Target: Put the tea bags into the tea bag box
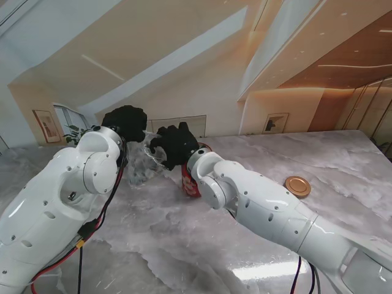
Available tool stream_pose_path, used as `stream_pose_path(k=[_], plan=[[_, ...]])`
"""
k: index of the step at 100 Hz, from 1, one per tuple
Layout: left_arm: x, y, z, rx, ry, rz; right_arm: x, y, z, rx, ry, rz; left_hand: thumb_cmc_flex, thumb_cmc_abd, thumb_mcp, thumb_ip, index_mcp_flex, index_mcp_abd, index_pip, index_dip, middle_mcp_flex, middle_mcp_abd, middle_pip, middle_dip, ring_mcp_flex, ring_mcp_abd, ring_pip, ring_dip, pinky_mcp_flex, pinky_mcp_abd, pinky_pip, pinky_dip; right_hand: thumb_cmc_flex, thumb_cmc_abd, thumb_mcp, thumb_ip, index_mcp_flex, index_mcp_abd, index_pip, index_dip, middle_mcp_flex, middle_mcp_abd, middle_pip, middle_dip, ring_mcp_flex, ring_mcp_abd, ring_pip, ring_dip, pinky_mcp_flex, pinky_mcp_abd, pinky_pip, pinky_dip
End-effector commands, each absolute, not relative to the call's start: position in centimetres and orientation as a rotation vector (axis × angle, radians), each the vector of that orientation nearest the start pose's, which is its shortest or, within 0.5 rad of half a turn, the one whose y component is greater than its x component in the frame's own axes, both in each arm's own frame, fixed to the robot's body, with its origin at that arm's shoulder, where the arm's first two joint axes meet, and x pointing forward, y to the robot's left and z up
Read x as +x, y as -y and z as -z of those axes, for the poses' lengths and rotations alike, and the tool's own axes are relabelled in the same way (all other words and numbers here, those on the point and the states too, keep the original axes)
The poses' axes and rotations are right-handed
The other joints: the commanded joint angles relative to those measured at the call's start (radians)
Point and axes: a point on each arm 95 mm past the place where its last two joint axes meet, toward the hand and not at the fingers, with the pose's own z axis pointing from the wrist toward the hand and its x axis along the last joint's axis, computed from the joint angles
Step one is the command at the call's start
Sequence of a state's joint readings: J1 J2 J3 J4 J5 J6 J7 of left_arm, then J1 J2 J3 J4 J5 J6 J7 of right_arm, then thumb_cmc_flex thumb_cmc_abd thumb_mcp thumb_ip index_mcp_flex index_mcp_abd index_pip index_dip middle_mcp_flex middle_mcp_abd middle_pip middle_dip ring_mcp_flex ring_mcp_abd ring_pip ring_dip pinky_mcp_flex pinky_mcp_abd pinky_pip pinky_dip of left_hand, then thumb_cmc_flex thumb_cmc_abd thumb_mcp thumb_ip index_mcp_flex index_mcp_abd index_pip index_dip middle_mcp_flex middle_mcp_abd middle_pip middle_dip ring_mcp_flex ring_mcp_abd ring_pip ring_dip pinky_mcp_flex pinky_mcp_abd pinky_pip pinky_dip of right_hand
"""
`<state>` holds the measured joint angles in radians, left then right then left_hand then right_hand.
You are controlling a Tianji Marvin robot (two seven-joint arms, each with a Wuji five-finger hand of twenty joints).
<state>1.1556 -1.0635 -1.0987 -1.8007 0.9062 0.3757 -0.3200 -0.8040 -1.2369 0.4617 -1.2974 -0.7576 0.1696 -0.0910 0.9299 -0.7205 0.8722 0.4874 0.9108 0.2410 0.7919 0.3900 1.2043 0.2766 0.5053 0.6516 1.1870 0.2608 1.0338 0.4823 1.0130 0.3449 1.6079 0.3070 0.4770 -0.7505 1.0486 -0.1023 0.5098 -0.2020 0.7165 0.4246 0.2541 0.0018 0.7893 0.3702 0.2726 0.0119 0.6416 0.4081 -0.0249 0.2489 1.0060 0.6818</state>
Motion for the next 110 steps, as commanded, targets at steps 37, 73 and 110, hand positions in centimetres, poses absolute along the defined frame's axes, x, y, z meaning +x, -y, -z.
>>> stream_pose_path(k=[37,73,110], plan=[[46.88,4.00,13.27,-1.204,-1.318,1.463,49.80,-20.38,23.81,0.864,-1.627,-1.727,0.040,-0.019,0.023,0.019,0.017,0.003,0.015,0.020,0.038,0.097,0.023,0.011,0.035,0.014,0.035,0.000,0.021,-0.083,0.076,0.013,0.125,0.039,0.016,-0.077,0.268,-0.028,0.353,-0.124,0.091,-0.010,0.050,0.026,0.010,-0.003,0.054,0.020,0.006,-0.004,0.054,-0.001],[47.10,4.01,13.73,-1.212,-1.320,1.441,49.81,-20.16,23.85,0.924,-1.619,-1.776,0.040,-0.018,0.023,0.019,0.016,0.003,0.013,0.019,0.038,0.097,0.023,0.011,0.035,0.014,0.035,0.000,0.021,-0.082,0.076,0.013,0.057,-0.019,-0.006,-0.075,0.206,0.029,0.323,-0.116,0.085,-0.005,0.041,0.026,0.005,-0.005,0.045,0.017,0.001,0.003,0.049,-0.008],[47.09,3.76,13.77,-1.208,-1.309,1.418,49.68,-19.60,24.00,0.928,-1.628,-1.786,0.040,-0.019,0.024,0.019,0.017,0.000,0.015,0.020,0.038,0.094,0.023,0.011,0.035,0.014,0.035,0.000,0.021,-0.082,0.076,0.013,0.048,-0.045,0.083,-0.033,0.227,0.123,0.248,-0.110,0.096,-0.001,0.037,0.024,0.008,-0.002,0.038,0.014,0.006,0.009,0.048,-0.010]])
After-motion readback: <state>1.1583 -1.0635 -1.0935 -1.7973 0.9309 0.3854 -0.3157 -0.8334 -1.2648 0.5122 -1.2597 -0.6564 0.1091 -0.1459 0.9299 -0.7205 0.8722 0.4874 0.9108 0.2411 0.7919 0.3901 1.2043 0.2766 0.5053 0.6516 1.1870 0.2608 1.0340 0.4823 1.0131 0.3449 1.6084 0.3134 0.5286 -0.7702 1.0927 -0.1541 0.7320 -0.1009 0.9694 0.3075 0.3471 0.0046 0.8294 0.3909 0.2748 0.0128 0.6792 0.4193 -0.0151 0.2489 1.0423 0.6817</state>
